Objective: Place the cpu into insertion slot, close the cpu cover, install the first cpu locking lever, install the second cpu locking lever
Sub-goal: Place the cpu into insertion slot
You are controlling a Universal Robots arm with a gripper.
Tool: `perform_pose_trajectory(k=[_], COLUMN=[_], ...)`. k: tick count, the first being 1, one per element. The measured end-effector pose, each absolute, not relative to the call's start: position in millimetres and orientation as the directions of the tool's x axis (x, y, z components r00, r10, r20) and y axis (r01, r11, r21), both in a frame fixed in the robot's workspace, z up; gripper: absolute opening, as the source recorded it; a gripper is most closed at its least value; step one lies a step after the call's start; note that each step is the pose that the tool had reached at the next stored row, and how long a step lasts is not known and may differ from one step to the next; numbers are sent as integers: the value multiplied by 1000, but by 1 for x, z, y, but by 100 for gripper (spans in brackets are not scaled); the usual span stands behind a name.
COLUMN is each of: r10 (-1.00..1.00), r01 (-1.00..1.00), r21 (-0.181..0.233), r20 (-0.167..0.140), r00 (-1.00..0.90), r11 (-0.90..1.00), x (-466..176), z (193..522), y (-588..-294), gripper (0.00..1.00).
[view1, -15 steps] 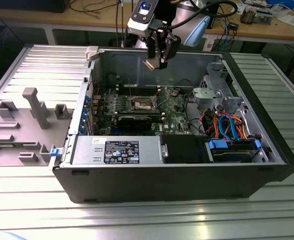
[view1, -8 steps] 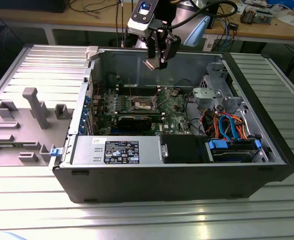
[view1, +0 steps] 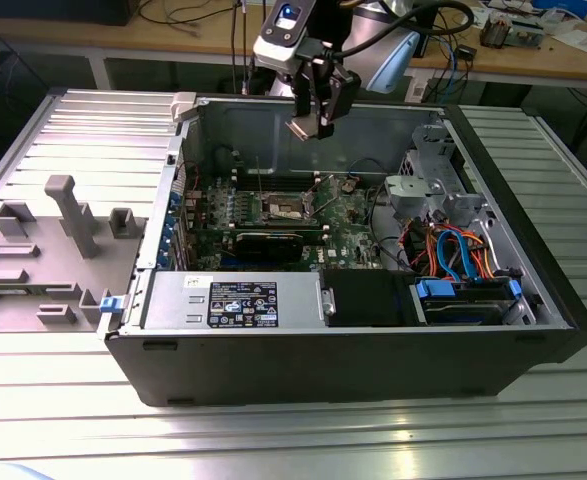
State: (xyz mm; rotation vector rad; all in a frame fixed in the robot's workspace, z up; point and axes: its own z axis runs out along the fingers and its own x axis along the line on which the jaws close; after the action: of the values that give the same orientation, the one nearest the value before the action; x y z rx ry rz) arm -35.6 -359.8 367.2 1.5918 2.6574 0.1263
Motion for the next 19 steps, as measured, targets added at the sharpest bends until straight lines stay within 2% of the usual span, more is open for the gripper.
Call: perform_pose_trajectory(k=[19], r10=[954], r01=[950], r21=[91], r20=[6], r00=[-300], r11=[298], x=[-37], z=[364], y=[-360], gripper=[54])
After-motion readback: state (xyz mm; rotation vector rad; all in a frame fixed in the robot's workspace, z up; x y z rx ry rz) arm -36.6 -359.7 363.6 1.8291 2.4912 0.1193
